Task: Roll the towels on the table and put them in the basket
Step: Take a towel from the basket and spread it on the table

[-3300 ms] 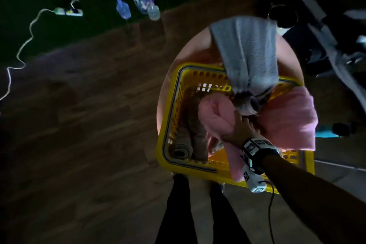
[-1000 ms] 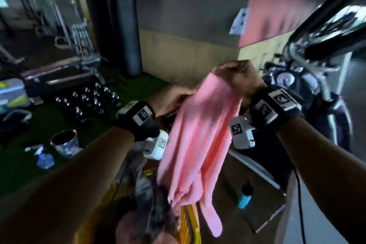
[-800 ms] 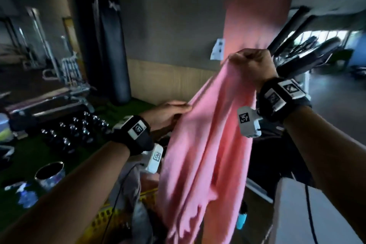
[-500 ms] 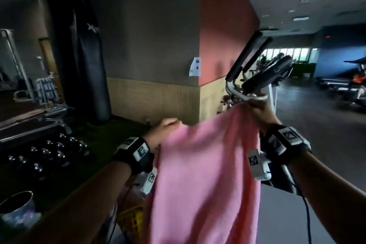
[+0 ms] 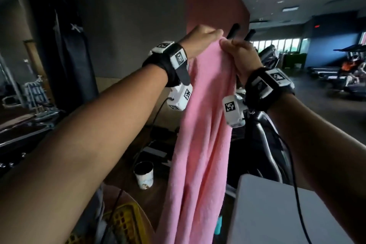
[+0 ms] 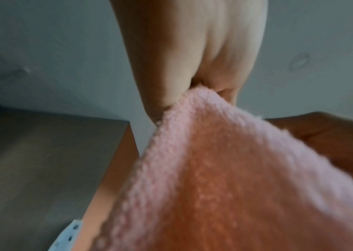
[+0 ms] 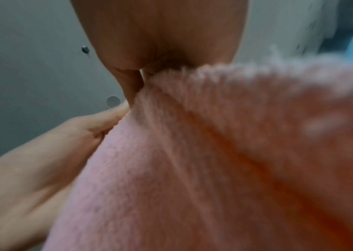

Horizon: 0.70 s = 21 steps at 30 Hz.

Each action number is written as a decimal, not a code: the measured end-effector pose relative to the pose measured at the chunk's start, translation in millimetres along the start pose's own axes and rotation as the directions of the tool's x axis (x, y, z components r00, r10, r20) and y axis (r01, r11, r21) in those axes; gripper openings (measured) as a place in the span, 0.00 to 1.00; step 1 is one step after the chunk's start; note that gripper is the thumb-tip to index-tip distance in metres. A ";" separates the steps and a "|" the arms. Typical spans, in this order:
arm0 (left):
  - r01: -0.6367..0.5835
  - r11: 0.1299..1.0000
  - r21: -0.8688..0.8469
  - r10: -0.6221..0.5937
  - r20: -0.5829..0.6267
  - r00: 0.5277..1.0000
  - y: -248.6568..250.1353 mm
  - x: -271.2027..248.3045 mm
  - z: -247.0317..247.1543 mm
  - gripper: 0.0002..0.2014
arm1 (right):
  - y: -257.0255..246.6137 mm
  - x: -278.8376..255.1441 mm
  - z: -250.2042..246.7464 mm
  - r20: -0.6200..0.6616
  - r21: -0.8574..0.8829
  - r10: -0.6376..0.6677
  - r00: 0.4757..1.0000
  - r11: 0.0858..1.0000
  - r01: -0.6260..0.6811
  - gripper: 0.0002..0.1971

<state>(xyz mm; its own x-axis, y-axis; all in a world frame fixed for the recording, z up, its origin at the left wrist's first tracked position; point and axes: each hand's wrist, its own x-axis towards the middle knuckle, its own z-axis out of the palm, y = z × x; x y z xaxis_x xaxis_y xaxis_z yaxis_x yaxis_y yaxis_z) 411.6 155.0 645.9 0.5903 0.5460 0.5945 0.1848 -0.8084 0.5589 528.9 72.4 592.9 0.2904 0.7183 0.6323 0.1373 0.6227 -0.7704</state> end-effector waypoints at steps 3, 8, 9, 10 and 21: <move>0.108 0.975 -0.194 -0.086 0.121 0.989 -16.2 -2.4 6.4 0.27 | -0.5 1.2 -6.9 -0.022 -0.113 -0.029 0.999 0.993 0.026 0.14; 0.316 0.904 -0.288 -0.234 0.286 0.929 -67.0 -91.1 47.5 0.24 | 69.8 -66.7 -15.9 0.112 -0.255 0.102 0.988 0.964 -0.070 0.14; 0.371 0.875 -0.312 -0.270 0.323 0.907 -84.6 -118.6 58.6 0.24 | 88.4 -91.0 -15.4 0.149 -0.280 0.144 0.978 0.955 -0.098 0.16; 0.417 0.846 -0.331 -0.299 0.353 0.887 -96.3 -143.8 68.6 0.22 | 106.7 -110.0 -17.4 0.188 -0.303 0.170 0.967 0.947 -0.108 0.15; 0.584 0.769 -0.258 -0.498 0.331 0.802 -178.3 -379.2 166.3 0.07 | 242.9 -313.7 6.6 0.405 -0.474 0.513 0.757 0.826 -0.306 0.27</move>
<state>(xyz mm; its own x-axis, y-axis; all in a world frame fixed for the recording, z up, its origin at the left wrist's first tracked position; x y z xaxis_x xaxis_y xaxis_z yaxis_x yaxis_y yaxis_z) 285.5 55.5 224.7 0.6414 0.7672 0.0070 0.2843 -0.2462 0.9266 464.9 0.4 207.9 -0.0932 0.9888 0.1169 0.4733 0.1473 -0.8685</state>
